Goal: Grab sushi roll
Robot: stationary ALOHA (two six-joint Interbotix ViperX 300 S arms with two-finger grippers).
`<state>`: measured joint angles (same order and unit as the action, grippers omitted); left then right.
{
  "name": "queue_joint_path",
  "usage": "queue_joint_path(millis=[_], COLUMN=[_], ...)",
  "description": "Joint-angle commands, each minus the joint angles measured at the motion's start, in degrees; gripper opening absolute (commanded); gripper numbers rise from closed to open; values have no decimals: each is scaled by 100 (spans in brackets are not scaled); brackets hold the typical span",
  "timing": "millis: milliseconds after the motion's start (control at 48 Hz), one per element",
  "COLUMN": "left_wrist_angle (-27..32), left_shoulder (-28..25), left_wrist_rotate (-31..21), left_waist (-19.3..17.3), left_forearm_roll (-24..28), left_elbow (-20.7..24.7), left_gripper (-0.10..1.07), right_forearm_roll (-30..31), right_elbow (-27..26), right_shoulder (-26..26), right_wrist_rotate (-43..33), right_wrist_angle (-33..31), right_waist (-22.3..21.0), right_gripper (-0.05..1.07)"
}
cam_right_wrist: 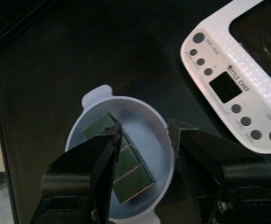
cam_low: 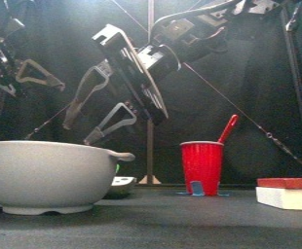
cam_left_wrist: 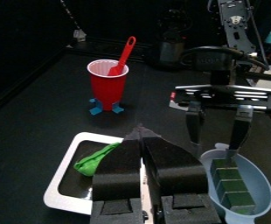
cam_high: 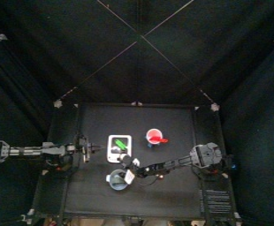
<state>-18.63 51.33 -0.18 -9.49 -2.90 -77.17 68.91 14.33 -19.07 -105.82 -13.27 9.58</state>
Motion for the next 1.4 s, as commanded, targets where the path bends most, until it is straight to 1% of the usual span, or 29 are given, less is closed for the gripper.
queue_joint_path(millis=[0,229,354,417,500,604,708,771,833,979,1125,1229,1375], left_wrist_angle=[-53,-53,-53,-53,-53,-53,-53,-62,-62,-53,-53,-53,-53], left_shoulder=[-18,-26,-18,-18,-18,-18,-18,-26,-18,-18,-18,-18,-18], left_wrist_rotate=[9,9,9,9,9,9,9,9,9,9,9,9,9], left_waist=[-18,-18,-18,-26,-26,-26,-35,-35,-44,-44,-35,-44,-44], left_forearm_roll=[-9,-9,-9,-9,-9,-9,-9,-9,-9,-9,-9,-9,-9], left_elbow=[70,70,62,62,62,70,70,62,62,62,62,62,62], left_gripper=[32,32,32,32,32,32,32,32,32,32,32,32,32], right_forearm_roll=[-18,44,105,-105,-606,-940,-1301,-1670,-1916,-2487,-3146,-3349,-3489], right_elbow=[-149,-343,-369,-369,-396,-466,-580,-686,-738,-809,-773,-703,-642], right_shoulder=[299,378,343,360,404,422,422,413,404,352,343,290,211], right_wrist_rotate=[18,26,237,360,475,756,1248,1679,2127,3296,4315,4878,5484], right_wrist_angle=[-79,-123,-70,-88,-158,-352,-791,-1125,-1257,-1090,-633,-439,-413], right_waist=[-53,-35,-26,-18,-26,-18,35,53,53,53,62,88,132], right_gripper=[83,83,83,83,83,83,83,83,82,82,82,82,82])
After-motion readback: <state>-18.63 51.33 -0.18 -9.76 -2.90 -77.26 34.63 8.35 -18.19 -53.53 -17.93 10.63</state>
